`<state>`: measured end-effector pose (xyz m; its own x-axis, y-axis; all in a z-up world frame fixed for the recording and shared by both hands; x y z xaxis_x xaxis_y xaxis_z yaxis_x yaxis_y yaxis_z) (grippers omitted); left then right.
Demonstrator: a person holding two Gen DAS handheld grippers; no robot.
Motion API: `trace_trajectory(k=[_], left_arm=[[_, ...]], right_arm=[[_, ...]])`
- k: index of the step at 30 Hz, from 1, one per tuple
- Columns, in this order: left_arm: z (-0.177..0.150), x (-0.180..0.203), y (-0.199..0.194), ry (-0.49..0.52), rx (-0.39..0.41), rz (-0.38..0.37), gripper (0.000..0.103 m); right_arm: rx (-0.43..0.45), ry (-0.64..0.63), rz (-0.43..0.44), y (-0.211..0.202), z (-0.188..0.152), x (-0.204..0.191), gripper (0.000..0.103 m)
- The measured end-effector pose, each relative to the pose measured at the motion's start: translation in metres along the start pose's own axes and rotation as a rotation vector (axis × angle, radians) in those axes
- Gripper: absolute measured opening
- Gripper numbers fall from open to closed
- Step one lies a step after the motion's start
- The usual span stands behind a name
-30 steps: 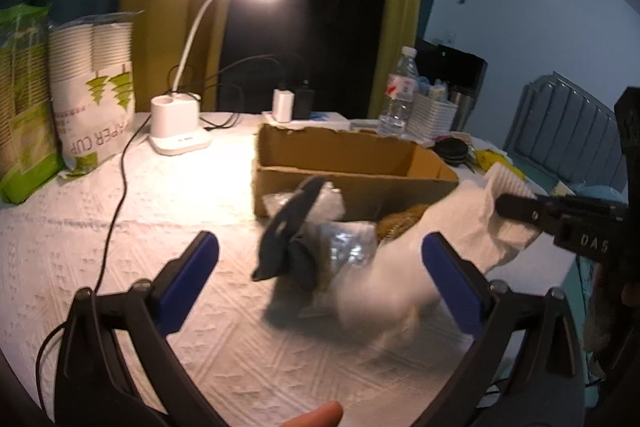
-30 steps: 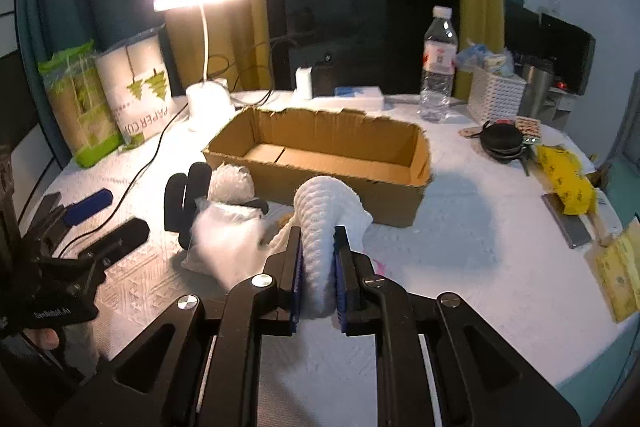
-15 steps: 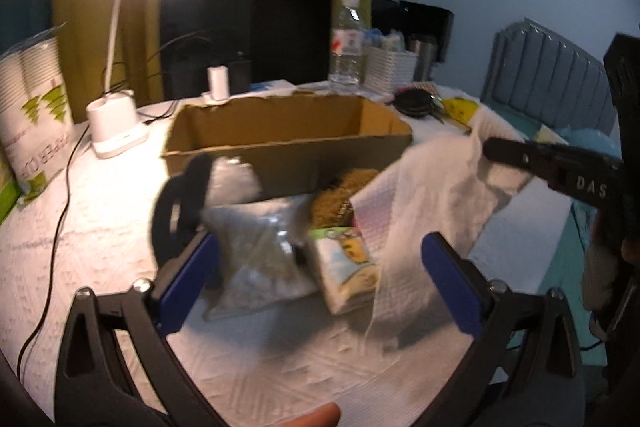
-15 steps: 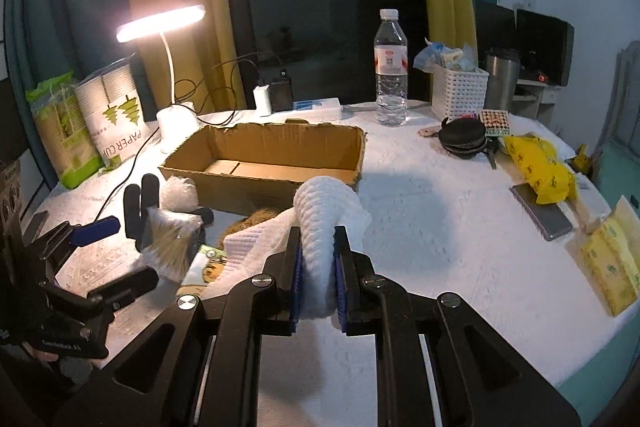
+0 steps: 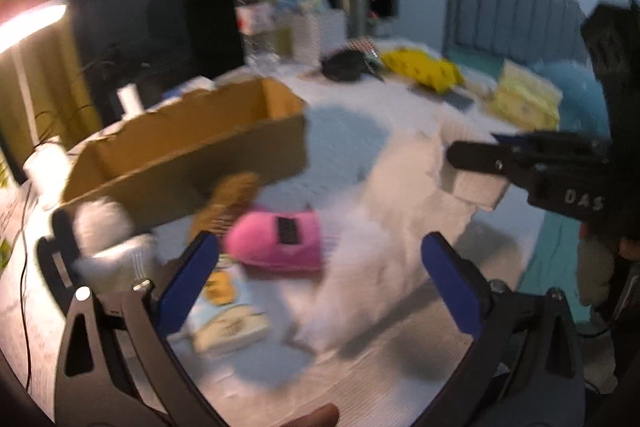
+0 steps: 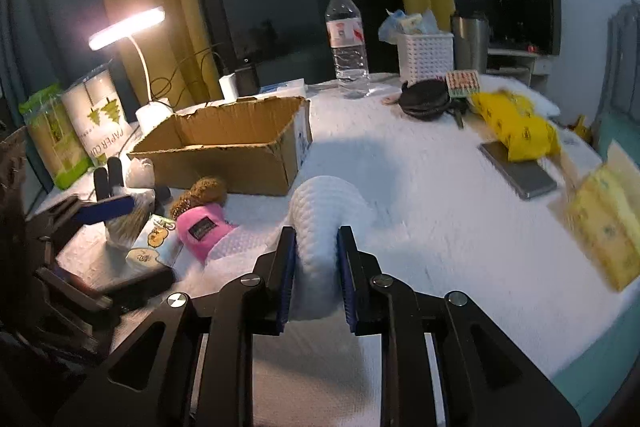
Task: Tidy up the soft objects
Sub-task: 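Lift the towel with the right tool while the left tool grasps and lifts the paper sheet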
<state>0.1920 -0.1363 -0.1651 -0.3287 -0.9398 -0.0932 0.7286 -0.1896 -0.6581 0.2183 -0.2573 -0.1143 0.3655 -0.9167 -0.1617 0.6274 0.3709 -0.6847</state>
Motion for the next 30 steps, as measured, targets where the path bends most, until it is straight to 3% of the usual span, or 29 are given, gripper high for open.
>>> trace_trajectory(k=[2, 4, 5, 7, 9, 11, 17, 18, 19, 20, 22, 23, 24, 30], left_arm=[[-0.003, 0.009, 0.014, 0.007, -0.04, -0.007, 0.102], [-0.005, 0.016, 0.024, 0.012, -0.06, -0.012, 0.095], [-0.007, 0.02, 0.03, 0.022, -0.08, -0.006, 0.086], [-0.008, 0.026, 0.036, 0.045, -0.094, 0.013, 0.083], [-0.01, 0.033, 0.04, 0.07, -0.114, 0.017, 0.064], [-0.012, 0.04, 0.044, 0.086, -0.132, 0.014, 0.059], [-0.01, 0.052, 0.045, 0.142, -0.126, 0.028, 0.059], [-0.009, 0.052, 0.046, 0.138, -0.129, 0.019, 0.055], [-0.009, 0.053, 0.046, 0.133, -0.129, 0.0, 0.05], [-0.01, 0.056, 0.046, 0.126, -0.13, -0.045, 0.035], [-0.009, 0.061, 0.046, 0.137, -0.127, -0.053, 0.021], [-0.009, 0.062, 0.045, 0.143, -0.123, -0.051, 0.009], [-0.008, 0.061, 0.043, 0.134, -0.117, -0.053, 0.006], [0.002, 0.037, 0.025, 0.033, -0.062, -0.06, 0.003]], right_arm=[[-0.028, -0.009, -0.016, 0.004, -0.006, 0.008, 0.033], [-0.039, -0.012, -0.054, 0.005, -0.012, 0.021, 0.065], [-0.038, -0.006, -0.054, 0.004, -0.015, 0.026, 0.065], [-0.042, 0.009, -0.039, 0.002, -0.019, 0.035, 0.065], [-0.047, 0.014, -0.045, 0.002, -0.023, 0.044, 0.065], [-0.064, 0.009, -0.048, 0.004, -0.029, 0.048, 0.065], [-0.095, -0.021, -0.031, 0.017, -0.042, 0.043, 0.065], [-0.085, -0.029, -0.036, 0.017, -0.042, 0.042, 0.059], [-0.078, -0.033, -0.033, 0.017, -0.041, 0.042, 0.036], [-0.078, -0.032, -0.025, 0.017, -0.04, 0.042, 0.027], [-0.057, -0.025, -0.008, 0.01, -0.037, 0.042, 0.017], [-0.045, -0.027, -0.003, 0.006, -0.035, 0.041, 0.015], [-0.03, -0.028, 0.0, 0.001, -0.032, 0.041, 0.015], [0.021, 0.008, -0.011, -0.019, -0.016, 0.051, 0.015]])
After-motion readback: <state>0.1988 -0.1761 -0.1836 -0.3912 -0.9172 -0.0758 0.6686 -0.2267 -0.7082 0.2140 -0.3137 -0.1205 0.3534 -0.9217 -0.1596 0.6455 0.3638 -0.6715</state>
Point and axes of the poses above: each gripper's, at about its wrist camera, not at the fingertips, and y roughly the way its jaws point, x to its right, z to its top, the point moved 8 cm from there along y, roughly the way its jaws point, and after that the axes turned 4 degrees about y, right-handed, at the moved point
